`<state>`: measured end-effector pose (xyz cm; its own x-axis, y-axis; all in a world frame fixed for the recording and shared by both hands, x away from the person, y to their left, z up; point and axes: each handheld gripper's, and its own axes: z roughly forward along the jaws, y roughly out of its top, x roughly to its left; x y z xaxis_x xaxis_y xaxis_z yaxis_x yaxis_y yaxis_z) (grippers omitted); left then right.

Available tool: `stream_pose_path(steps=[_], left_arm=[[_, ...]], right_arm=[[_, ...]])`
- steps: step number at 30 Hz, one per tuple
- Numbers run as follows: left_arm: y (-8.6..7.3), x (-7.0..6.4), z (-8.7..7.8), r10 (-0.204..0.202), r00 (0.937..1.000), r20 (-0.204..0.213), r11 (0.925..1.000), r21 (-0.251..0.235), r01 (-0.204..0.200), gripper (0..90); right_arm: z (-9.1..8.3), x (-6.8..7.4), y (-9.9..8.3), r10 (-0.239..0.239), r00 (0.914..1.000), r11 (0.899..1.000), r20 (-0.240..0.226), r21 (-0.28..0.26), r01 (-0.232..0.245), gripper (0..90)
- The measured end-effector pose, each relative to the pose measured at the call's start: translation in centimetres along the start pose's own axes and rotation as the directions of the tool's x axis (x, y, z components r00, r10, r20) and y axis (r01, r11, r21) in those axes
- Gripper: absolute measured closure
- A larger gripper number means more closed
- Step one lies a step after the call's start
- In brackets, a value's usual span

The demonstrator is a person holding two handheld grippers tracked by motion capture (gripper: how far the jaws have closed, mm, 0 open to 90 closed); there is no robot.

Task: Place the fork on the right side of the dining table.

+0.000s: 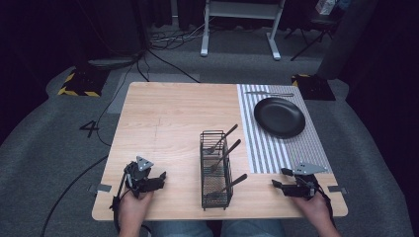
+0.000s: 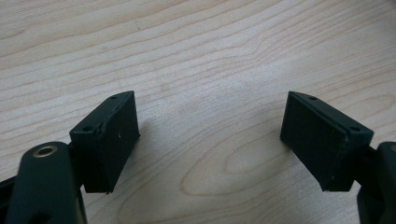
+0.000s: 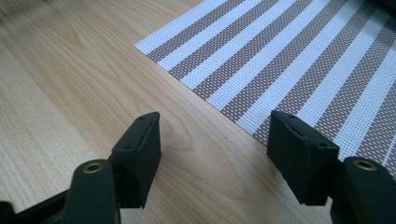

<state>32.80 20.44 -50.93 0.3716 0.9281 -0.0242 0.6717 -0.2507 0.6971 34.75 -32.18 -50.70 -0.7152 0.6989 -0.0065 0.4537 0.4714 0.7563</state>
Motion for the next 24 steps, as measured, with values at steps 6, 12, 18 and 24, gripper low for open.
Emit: stream_pose_path(steps=[6,12,18,24], left_arm=[[0.0,0.0,0.0,0.000,1.0000,0.000,1.0000,0.000,0.000,19.5],[-0.1,0.0,-0.1,0.002,1.0000,0.004,1.0000,0.001,-0.002,19.3],[0.1,0.1,0.1,0.003,1.0000,0.009,1.0000,0.003,-0.003,17.9],[-0.3,0.4,-0.3,0.024,0.9992,0.032,0.9996,0.011,-0.025,14.8]], right_arm=[[-0.1,-0.2,0.1,0.029,0.9996,1.000,-0.009,0.001,-0.029,36.6],[-0.6,-0.2,0.6,0.051,0.9986,0.999,-0.015,-0.010,-0.051,37.1],[-2.0,0.4,1.6,0.066,0.9967,0.997,-0.048,-0.022,-0.067,37.8],[-3.1,0.9,2.3,0.071,0.9972,0.997,-0.026,-0.008,-0.071,39.4]])
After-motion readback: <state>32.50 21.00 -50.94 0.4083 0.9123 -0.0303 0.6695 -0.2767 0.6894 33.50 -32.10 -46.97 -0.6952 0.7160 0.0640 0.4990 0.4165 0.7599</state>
